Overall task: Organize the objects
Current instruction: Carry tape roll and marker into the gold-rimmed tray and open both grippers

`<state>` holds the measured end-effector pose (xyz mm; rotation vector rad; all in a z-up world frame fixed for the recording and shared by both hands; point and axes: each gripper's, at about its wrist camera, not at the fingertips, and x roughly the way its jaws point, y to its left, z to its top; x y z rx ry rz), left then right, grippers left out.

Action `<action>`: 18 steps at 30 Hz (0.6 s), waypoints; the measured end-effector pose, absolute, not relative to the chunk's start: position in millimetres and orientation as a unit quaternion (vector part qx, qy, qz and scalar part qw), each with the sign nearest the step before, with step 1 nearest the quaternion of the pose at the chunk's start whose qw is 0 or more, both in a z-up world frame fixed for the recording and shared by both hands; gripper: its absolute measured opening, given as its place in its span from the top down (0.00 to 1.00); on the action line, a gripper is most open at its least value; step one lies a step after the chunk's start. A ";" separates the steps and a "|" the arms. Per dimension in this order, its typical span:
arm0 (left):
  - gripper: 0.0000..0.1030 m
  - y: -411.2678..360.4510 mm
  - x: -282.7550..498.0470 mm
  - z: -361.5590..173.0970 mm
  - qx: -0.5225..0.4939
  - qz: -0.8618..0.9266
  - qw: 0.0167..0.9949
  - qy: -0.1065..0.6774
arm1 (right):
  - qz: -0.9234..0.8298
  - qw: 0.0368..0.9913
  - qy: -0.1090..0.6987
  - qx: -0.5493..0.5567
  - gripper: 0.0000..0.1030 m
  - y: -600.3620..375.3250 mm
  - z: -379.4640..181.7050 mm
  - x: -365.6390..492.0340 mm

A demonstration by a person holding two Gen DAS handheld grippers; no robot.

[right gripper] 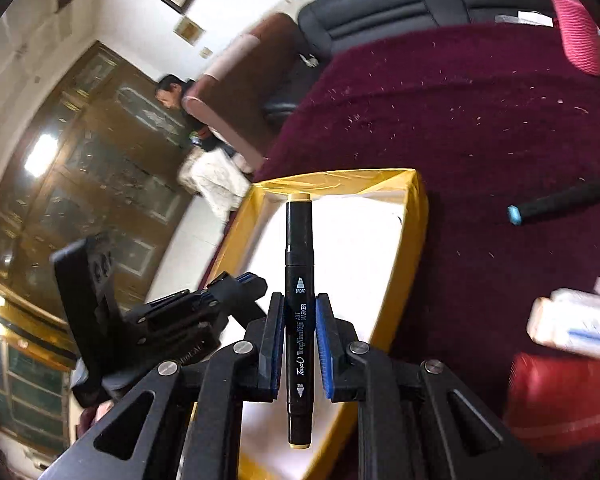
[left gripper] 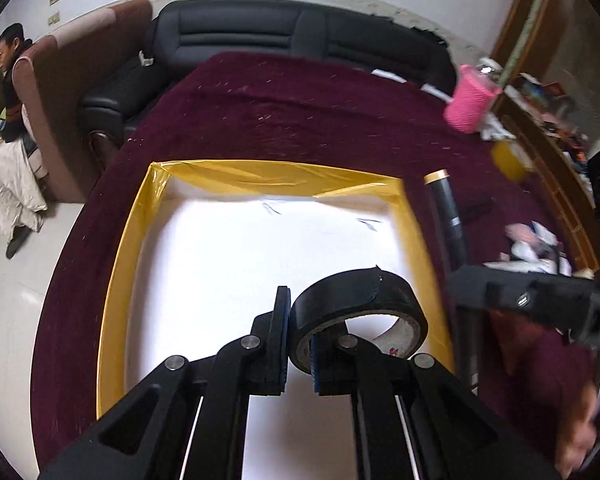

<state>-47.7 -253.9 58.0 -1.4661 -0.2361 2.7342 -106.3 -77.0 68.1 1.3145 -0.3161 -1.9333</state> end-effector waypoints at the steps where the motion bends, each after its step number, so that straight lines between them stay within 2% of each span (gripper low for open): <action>1: 0.93 -255.9 -55.0 53.0 -0.475 0.877 0.010 -0.074 | -0.760 0.371 -0.119 0.520 0.83 -85.8 62.6 -112.1; 9: 0.92 -263.1 -81.7 31.0 -0.495 0.865 -0.005 -0.087 | -0.768 0.314 -0.098 0.549 0.83 -109.8 26.9 -147.9; 10: 0.87 -263.9 -83.0 29.9 -0.495 0.864 -0.008 -0.089 | -0.769 0.310 -0.096 0.551 0.83 -111.0 25.1 -149.0; 12: 0.70 -265.5 -82.4 28.2 -0.494 0.864 -0.009 -0.096 | -0.775 0.298 -0.084 0.551 0.83 -113.7 22.4 -152.9; 13: 0.53 -266.6 -80.7 29.4 -0.490 0.866 -0.007 -0.100 | -0.778 0.295 -0.082 0.549 0.83 -112.8 22.5 -154.3; 14: 0.41 -267.0 -80.1 31.7 -0.484 0.869 -0.007 -0.101 | -0.782 0.291 -0.077 0.546 0.83 -111.5 23.0 -155.0; 18: 0.38 -274.7 -70.4 51.8 -0.459 0.880 -0.008 -0.121 | -0.805 0.279 -0.049 0.522 0.77 -107.1 38.2 -151.1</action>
